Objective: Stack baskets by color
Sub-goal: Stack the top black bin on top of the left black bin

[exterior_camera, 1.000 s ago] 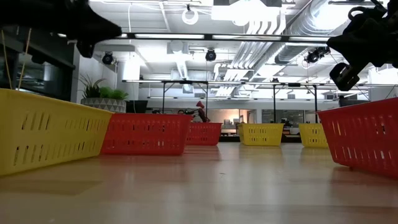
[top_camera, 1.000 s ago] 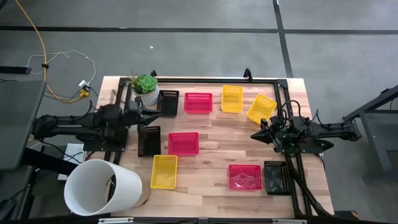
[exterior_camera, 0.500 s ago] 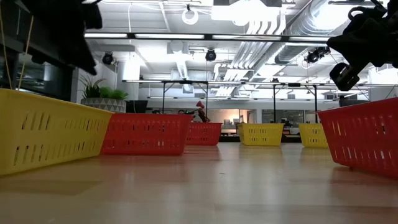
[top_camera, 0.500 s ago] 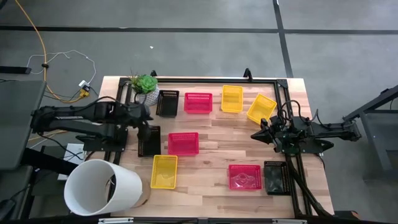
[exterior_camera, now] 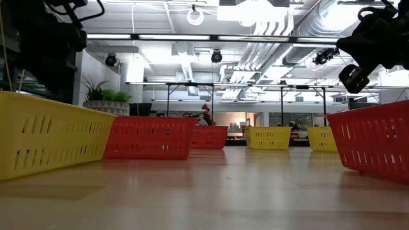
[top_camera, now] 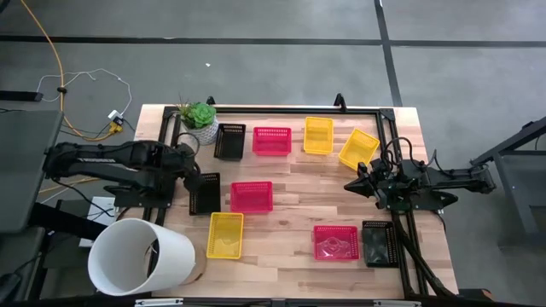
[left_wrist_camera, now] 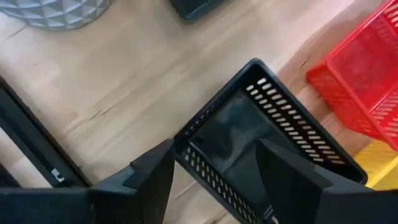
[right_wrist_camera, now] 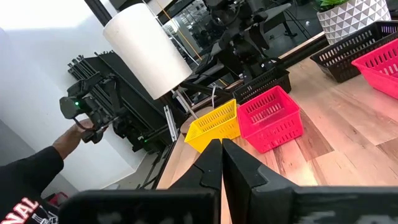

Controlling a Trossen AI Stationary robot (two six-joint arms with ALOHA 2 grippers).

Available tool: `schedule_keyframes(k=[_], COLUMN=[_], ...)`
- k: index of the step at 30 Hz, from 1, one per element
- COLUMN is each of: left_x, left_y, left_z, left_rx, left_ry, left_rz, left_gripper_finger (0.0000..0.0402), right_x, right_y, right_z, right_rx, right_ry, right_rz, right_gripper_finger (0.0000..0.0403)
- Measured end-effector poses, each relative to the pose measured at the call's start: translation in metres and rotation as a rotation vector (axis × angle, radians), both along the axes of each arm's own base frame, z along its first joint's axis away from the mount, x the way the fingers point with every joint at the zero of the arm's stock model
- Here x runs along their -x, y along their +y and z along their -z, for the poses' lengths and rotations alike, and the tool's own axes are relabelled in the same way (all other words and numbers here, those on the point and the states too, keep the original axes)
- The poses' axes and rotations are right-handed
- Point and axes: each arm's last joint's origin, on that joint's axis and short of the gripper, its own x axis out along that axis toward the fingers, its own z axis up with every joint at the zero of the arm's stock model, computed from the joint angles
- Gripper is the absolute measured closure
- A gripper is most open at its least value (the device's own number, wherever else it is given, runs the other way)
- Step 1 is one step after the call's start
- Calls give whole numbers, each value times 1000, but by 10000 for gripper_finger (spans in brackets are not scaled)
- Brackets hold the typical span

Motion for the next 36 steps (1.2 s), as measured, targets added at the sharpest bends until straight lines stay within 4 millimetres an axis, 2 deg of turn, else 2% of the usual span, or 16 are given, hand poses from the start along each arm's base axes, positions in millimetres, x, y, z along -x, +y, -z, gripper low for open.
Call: schedule_keyframes(k=[6, 11, 15, 20, 26, 29, 32, 36], left_x=[-15, -38, -49, -59, -70, -81, -96, -115], left_y=[-7, -17, -24, -26, -23, -20, -13, 5], left_z=[2, 2, 10, 22, 28, 18, 0, -10], left_rx=[-27, -117, -177, -146, -143, -180, -302, -430], left_ry=[-27, -59, 16, 92, 80, -34, -148, -119], left_rz=[137, 488, 711, 730, 635, 596, 625, 681], left_gripper_finger=[190, 190, 190, 190, 190, 190, 190, 190], right_x=[0, 0, 0, 0, 0, 0, 0, 0], right_y=[0, 0, 0, 0, 0, 0, 0, 0], right_z=[0, 0, 0, 0, 0, 0, 0, 0], right_rx=[0, 0, 0, 0, 0, 0, 0, 0], right_ry=[0, 0, 0, 0, 0, 0, 0, 0], right_rz=[0, 1, 0, 0, 0, 0, 0, 0], right_gripper_finger=[402, 402, 402, 402, 402, 402, 402, 402])
